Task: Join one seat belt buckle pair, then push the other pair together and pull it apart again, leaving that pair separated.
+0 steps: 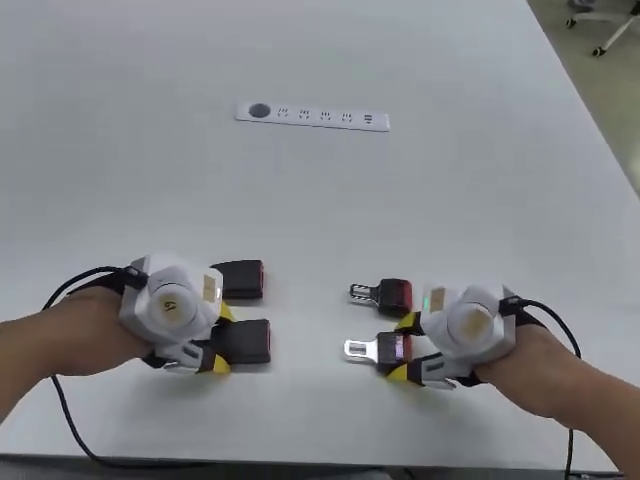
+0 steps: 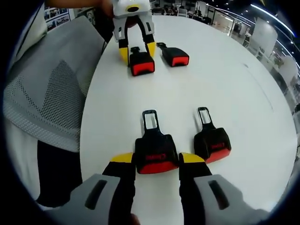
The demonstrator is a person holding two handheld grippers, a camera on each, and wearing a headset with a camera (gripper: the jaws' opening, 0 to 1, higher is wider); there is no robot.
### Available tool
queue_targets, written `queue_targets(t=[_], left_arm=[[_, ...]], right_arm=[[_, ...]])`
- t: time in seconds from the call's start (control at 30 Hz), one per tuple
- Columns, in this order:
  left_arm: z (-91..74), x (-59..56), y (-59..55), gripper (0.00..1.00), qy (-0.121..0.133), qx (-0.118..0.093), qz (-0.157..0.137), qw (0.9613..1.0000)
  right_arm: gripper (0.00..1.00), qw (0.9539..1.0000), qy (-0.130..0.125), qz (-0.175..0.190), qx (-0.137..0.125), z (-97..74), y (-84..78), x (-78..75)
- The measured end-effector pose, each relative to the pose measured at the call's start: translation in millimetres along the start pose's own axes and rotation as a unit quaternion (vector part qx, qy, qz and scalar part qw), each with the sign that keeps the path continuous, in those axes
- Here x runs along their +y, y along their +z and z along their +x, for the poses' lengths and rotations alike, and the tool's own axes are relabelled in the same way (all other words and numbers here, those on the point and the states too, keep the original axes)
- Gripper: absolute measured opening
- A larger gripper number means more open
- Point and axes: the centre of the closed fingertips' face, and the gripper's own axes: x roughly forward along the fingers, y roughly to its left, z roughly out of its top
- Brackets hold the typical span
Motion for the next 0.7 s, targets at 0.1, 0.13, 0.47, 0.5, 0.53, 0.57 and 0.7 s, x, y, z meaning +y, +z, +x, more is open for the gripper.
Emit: queue_targets(t=[0.1, 0.13, 0.47, 0.5, 0.53, 0.57, 0.7], left_arm=[[-0.3, -1.9, 1.2, 0.35, -0.006, 0.005, 0.006, 1.0000], [-0.4, -2.1, 1.4, 0.35, -0.007, 0.005, 0.006, 0.9999], [-0.2, -3.2, 2.0, 0.34, -0.013, 0.007, 0.011, 0.9998], [0.0, -3.0, 1.6, 0.34, -0.013, 0.007, 0.010, 0.9998], [0.0, -2.9, 1.5, 0.34, -0.013, 0.006, 0.008, 0.9999], [-0.2, -3.0, 1.7, 0.34, -0.012, 0.006, 0.005, 0.9999], [-0.3, -3.1, 1.2, 0.34, -0.010, 0.005, 0.005, 0.9999]], right_arm=[[0.34, 0.9999, 0.012, -0.004, 0.003, 0.8, -0.1, 1.3], [0.34, 0.9999, 0.014, -0.006, 0.003, 0.4, 0.9, 2.3], [0.34, 0.9998, 0.018, -0.011, 0.001, 2.7, -0.9, 1.2], [0.34, 0.9998, 0.017, -0.010, 0.002, 2.9, -1.2, 1.0], [0.34, 0.9998, 0.017, -0.009, 0.004, 3.0, -1.5, 0.8], [0.34, 0.9998, 0.016, -0.009, 0.007, 3.3, -1.1, 0.9], [0.34, 0.9998, 0.014, -0.008, 0.014, 3.8, -0.7, 1.3]])
